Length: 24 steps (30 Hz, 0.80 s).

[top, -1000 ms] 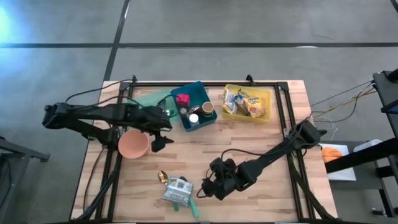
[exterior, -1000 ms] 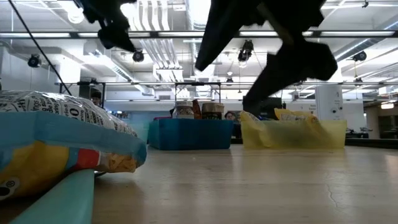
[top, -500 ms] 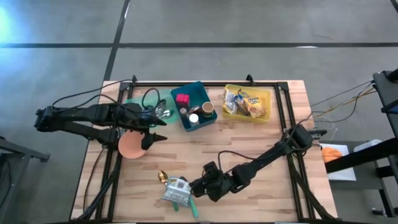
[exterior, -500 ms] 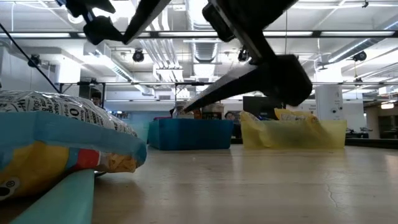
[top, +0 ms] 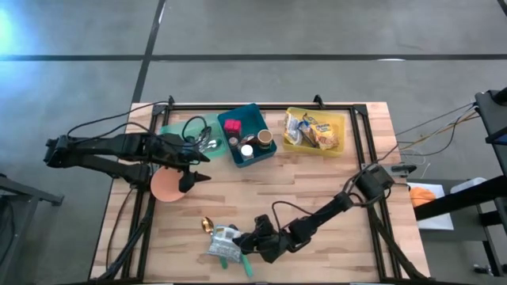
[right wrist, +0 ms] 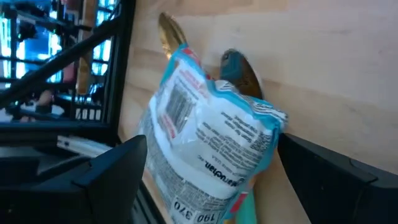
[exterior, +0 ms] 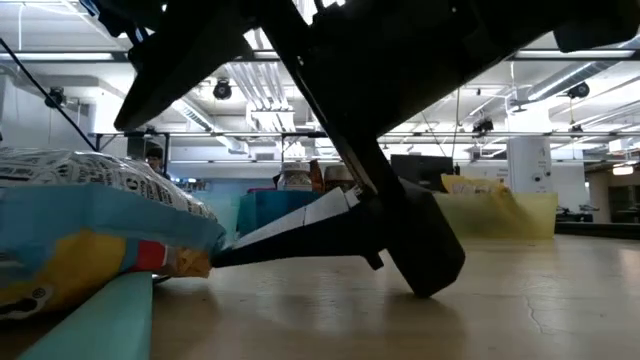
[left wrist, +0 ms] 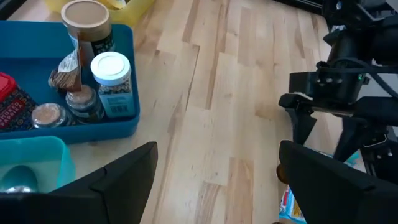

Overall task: Pick & Place Food Item
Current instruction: Put the light blue noodle pack into the yellow bin

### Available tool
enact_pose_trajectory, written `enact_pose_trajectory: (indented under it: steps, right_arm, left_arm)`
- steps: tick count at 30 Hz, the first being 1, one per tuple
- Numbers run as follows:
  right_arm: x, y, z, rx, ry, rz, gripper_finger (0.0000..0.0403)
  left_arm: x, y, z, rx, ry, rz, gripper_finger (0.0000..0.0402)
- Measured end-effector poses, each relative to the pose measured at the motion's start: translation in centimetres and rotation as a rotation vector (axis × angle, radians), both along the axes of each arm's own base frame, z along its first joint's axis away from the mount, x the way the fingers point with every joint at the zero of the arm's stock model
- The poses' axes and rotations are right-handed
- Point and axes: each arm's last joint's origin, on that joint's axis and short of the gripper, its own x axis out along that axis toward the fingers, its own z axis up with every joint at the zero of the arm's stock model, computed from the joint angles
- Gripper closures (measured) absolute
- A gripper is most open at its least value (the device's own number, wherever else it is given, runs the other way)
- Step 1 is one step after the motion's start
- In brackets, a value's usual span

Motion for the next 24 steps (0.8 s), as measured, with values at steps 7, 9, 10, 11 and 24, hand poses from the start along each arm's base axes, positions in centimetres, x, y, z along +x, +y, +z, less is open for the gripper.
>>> enact_pose_trajectory:
  steps: [7, 9, 10, 11, 24]
  right_arm:
    - [0.00, -0.01, -0.19, -0.026, -0.003, -0.013, 0.0098]
    - [0.00, -0.03, -0.20, -0.029, -0.005, -0.019, 0.0129]
    - [-0.01, -0.02, -0.21, -0.030, -0.005, -0.020, 0.0144]
    - [-0.01, -0.03, -0.21, -0.031, -0.005, -0.020, 0.0160]
    - [-0.03, -0.11, -0.21, -0.089, -0.005, -0.017, 0.0323]
  left_arm:
    - [0.00, 0.00, 0.00, 0.001, -0.001, 0.000, 0.0060]
    - [0.00, 0.00, 0.01, 0.002, -0.001, -0.002, 0.0060]
    - [0.00, 0.00, 0.00, 0.002, 0.000, -0.001, 0.0060]
    - [0.00, 0.00, 0.01, 0.002, -0.001, -0.001, 0.0060]
    - [0.00, 0.00, 0.00, 0.002, 0.000, -0.001, 0.0060]
